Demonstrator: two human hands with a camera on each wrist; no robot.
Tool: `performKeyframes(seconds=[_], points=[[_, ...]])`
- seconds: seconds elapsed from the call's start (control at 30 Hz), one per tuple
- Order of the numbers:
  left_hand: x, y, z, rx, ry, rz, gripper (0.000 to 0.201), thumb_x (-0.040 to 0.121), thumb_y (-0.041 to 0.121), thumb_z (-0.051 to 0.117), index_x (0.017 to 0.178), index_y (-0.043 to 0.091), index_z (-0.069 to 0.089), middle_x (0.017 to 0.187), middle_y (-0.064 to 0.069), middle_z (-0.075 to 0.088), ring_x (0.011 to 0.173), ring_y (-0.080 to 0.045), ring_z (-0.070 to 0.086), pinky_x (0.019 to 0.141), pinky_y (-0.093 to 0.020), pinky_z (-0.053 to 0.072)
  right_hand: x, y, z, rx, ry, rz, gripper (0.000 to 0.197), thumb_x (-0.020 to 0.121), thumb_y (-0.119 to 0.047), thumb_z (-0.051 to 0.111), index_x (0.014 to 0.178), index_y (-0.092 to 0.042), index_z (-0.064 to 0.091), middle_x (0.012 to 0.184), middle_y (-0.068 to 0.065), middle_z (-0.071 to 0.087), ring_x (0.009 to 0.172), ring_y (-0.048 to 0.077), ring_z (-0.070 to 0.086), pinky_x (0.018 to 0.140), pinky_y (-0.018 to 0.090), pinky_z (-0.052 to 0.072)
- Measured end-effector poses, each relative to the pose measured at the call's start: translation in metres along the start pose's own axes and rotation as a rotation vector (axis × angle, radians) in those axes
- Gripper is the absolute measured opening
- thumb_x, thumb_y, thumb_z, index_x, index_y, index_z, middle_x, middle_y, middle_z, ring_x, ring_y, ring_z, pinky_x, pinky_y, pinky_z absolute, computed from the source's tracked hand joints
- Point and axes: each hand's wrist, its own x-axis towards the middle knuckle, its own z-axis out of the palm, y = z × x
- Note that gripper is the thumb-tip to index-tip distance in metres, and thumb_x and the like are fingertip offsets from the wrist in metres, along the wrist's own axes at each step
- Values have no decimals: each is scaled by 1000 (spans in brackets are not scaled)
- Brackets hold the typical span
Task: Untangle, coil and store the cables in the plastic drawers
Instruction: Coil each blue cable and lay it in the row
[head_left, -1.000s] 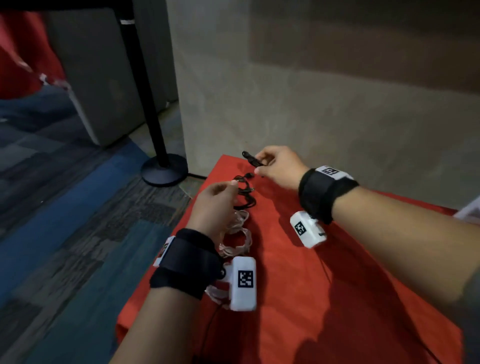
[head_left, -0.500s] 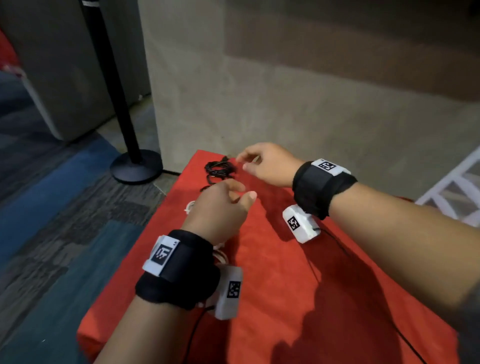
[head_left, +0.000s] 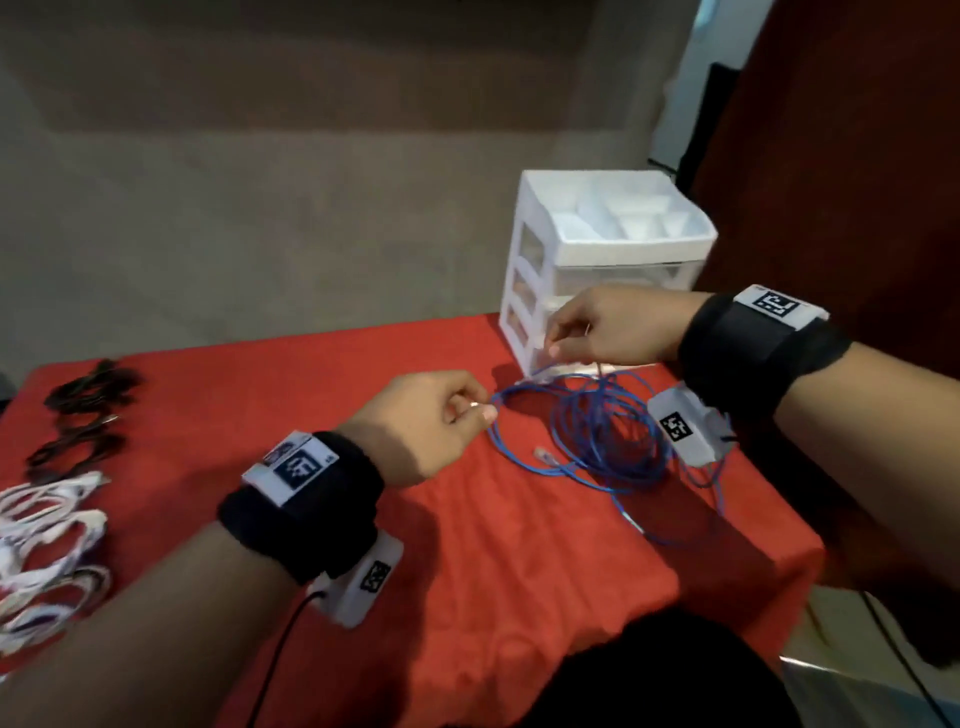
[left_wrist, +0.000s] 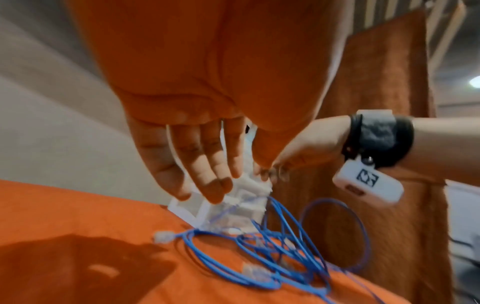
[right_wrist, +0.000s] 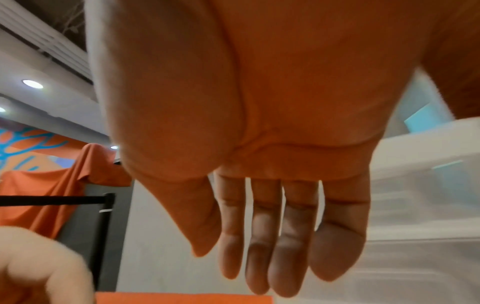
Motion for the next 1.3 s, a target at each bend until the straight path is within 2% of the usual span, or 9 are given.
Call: performKeyframes(seconds=[0.1, 0.27, 0.4, 0.53, 0.67, 0.83, 1.07, 1.23, 1.3], points=[[23, 27, 39, 84, -161, 95, 10, 95, 30, 66, 102, 26, 71, 71, 15, 59, 62, 7, 51, 68, -14, 42, -31, 44, 2, -7, 40, 44, 20, 95, -39, 65, 94, -21, 74, 84, -4, 72, 81, 19, 65, 78, 34, 52], [45, 25, 92, 398, -425, 139, 29, 85, 36, 71, 111, 28, 62, 115, 2, 61, 107, -20, 61, 95, -32, 48, -70, 70, 34, -24, -184, 101, 33, 88, -54, 71, 97, -22, 69, 89, -5, 72, 86, 19, 66, 79, 34, 54], [51, 20, 88, 464, -468, 56, 33, 80, 34, 75, 97, 30, 47, 109, 3, 62, 102, -22, 61, 87, -30, 48, -77, 55, 70, -69, -321, 65, 69, 77, -66, 75, 130, -26, 57, 127, 0, 66, 116, 24, 62, 99, 32, 49], [44, 8, 64, 530, -505, -11, 23, 84, 31, 68, 103, 22, 59, 103, 1, 68, 99, -24, 63, 79, -29, 47, -62, 24, 88, -169, -311, 23, 62, 80, -53, 79, 129, -23, 59, 131, 3, 66, 124, 30, 59, 103, 37, 42], [19, -13, 5, 542, -409, -81, 28, 86, 35, 71, 110, 25, 59, 87, 11, 61, 82, -14, 56, 70, -24, 37, -36, -8, 92, -94, -232, -66, 43, 82, -37, 79, 121, -24, 65, 117, -1, 72, 110, 24, 65, 87, 28, 46], [-34, -51, -78, 484, -257, -258, 14, 81, 39, 80, 78, 28, 71, 71, 12, 67, 70, -8, 61, 69, -27, 49, -2, -60, 94, 55, -77, -180, 19, 89, -32, 70, 103, -22, 71, 101, -1, 73, 97, 23, 67, 80, 27, 48], [-89, -92, -139, 189, 167, -349, 16, 89, 28, 76, 79, 19, 68, 60, 13, 58, 58, -9, 49, 69, -31, 46, 19, -71, 70, -24, -33, -50, 4, 89, -26, 65, 91, -24, 67, 96, 5, 71, 100, 29, 68, 76, 25, 44], [-103, -78, -136, 72, 376, -251, 15, 97, 30, 65, 87, 18, 62, 68, -9, 58, 64, -23, 64, 73, -41, 53, 11, -80, 49, 273, 382, 125, 50, 90, -38, 69, 128, -7, 58, 127, 17, 65, 120, 35, 60, 95, 37, 48], [-99, -60, -131, -48, 412, -178, 19, 93, 42, 64, 89, 23, 62, 65, -4, 53, 63, -23, 64, 69, -42, 53, 1, -103, 39, 276, 567, 3, 74, 87, -45, 70, 146, -10, 44, 142, 16, 55, 133, 34, 49, 110, 39, 41]])
